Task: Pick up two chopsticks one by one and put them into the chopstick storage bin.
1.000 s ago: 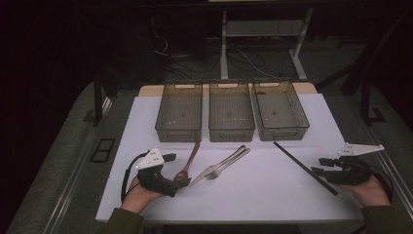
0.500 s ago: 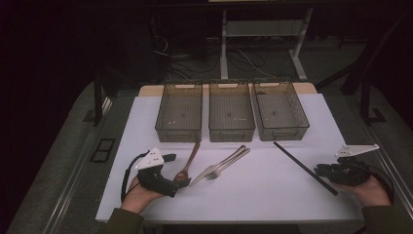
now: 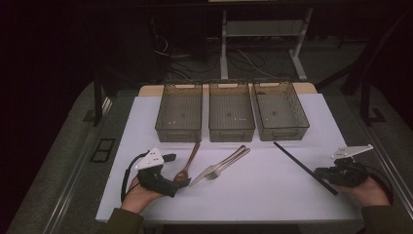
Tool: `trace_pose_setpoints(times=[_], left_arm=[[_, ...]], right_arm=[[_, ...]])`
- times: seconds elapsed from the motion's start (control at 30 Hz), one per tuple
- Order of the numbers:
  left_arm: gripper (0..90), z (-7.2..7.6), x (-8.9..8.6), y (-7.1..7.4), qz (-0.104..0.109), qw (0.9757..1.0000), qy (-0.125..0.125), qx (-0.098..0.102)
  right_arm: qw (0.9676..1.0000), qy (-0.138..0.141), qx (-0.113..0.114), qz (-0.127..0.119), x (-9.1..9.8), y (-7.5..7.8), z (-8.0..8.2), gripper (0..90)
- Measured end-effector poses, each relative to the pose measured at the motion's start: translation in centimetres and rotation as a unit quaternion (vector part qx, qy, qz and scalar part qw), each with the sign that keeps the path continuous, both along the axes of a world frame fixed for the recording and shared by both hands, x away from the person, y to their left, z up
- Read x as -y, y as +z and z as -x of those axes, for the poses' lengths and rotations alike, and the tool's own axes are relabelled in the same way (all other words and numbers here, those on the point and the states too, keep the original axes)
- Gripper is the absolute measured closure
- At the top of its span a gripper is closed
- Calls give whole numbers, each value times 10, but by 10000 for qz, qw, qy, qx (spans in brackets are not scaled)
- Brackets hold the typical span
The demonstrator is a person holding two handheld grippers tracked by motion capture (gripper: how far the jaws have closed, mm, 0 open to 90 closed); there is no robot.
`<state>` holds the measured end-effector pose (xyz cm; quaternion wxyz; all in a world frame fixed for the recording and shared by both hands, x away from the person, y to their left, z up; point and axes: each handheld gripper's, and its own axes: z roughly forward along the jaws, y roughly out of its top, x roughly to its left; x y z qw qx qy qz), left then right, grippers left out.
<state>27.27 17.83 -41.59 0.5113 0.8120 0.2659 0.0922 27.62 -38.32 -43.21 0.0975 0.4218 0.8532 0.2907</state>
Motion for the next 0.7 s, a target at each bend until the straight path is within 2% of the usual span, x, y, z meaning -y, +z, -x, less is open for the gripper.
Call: trace_pose_setpoints(times=[0.63,0.7], left_arm=[[0,0,0,0,-8,10000,-4,4],[0,0,0,0,-6,10000,-1,8]], right_arm=[[10000,39,-22,41,0,-1,-1,804],[9999,12,-36,122,0,-2,-1,805]])
